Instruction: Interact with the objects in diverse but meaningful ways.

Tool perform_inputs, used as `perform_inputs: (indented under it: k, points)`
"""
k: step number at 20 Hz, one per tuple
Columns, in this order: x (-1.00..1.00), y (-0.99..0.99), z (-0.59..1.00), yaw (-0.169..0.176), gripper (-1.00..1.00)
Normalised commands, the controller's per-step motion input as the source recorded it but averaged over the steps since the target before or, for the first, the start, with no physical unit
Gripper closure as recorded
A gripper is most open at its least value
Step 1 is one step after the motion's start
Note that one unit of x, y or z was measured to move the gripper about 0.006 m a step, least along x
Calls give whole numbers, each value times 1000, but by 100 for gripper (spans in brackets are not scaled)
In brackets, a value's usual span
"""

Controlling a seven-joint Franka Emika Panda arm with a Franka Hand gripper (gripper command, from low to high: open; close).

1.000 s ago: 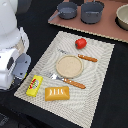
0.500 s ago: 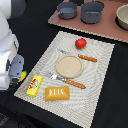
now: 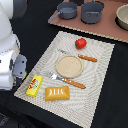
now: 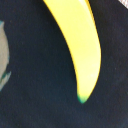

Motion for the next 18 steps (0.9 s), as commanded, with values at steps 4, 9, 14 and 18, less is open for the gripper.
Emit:
perform_inputs:
  k: [4, 9, 14, 18]
  points:
    - [-76, -31, -278, 70, -100]
    - [-74, -29, -167, 65, 100]
    - [-49, -61, -134, 62, 100]
    - [-30, -55, -115, 59, 100]
